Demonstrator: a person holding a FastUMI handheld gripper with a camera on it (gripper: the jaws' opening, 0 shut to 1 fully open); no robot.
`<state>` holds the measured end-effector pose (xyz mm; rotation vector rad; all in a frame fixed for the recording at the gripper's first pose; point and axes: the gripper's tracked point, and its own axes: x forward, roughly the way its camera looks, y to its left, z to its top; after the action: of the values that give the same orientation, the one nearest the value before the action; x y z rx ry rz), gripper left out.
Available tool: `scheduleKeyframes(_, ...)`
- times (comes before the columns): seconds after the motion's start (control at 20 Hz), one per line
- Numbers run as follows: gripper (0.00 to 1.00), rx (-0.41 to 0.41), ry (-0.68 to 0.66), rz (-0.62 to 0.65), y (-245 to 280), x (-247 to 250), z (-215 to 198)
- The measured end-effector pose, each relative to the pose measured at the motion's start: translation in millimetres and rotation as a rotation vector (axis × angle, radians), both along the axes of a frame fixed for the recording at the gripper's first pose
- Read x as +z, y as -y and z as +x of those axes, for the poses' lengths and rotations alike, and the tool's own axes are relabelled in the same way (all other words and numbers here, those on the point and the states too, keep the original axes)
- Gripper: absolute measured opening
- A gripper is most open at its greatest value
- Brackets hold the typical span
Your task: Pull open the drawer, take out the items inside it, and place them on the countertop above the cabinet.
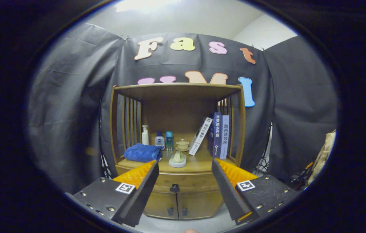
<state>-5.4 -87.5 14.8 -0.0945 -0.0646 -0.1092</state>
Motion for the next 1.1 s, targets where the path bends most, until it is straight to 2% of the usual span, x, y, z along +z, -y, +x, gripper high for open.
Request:
scheduleKeyframes(0.3,0.99,0.055,0.031,0.035,-5,18,-24)
scheduleKeyframes(0.4,0.99,0.061,0.001,0.073,-8,14,-33)
scheduleKeyframes(0.55,0.99,0.145,0.000,0.099,-32,27,-49)
scheduleKeyframes(0.8,0.99,0.098,-0.005,0.047,-19,14,-41)
scheduleKeyframes(0.95,0.99,0.111,-0.035,0.074,-15,4,-38)
scheduleKeyframes(1.1,0.99,0.096,-0.004,0.081,-2,-1,-32)
